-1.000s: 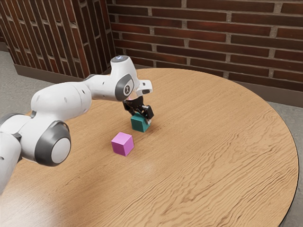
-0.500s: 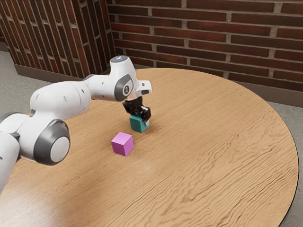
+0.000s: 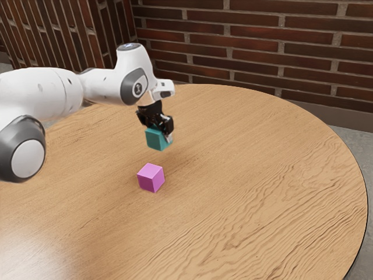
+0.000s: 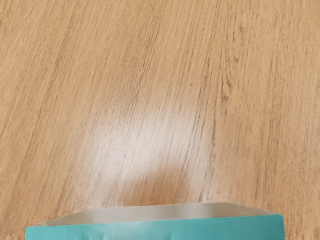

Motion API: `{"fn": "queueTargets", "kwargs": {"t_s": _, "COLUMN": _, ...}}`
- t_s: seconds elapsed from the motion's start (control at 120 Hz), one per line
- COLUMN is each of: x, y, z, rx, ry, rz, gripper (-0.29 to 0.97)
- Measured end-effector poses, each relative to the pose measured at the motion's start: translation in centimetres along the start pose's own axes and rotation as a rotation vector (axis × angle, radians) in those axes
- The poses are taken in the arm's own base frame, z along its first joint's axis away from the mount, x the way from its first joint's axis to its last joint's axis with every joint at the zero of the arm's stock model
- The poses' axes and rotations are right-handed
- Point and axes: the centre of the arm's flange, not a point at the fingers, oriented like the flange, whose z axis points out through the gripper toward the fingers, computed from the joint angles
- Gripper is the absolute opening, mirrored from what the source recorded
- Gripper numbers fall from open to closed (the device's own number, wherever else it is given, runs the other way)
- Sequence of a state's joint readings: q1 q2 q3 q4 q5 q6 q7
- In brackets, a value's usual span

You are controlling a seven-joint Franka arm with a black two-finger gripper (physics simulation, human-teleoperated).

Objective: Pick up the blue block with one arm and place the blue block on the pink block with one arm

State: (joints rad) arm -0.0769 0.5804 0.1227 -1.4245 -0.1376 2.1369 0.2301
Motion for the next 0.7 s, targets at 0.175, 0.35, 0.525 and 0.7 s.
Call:
{"fn": "queueTargets", "kwargs": {"t_s": 0.175, "x": -2.5, "y": 0.8, "z": -2.0, "rx": 0.031, "ry": -0.022, "rz": -0.004, "gripper": 0.38}}
{"fn": "queueTargets", "kwargs": {"t_s": 0.35, "x": -4.4, "y": 1.3, "z": -1.3, "rx": 0.059, "ry": -0.064, "rz": -0.018, "gripper": 0.38}}
{"fn": "queueTargets", "kwargs": {"t_s": 0.525, "x": -5.0, "y": 2.0, "z": -0.7, "rx": 0.081, "ry": -0.087, "rz": -0.034, "gripper": 0.38}}
{"fn": "queueTargets", "kwargs": {"t_s": 0.7, "x": -5.8, "y": 2.3, "z": -0.4, "rx": 0.096, "ry": -0.104, "rz": -0.063, "gripper": 0.38}}
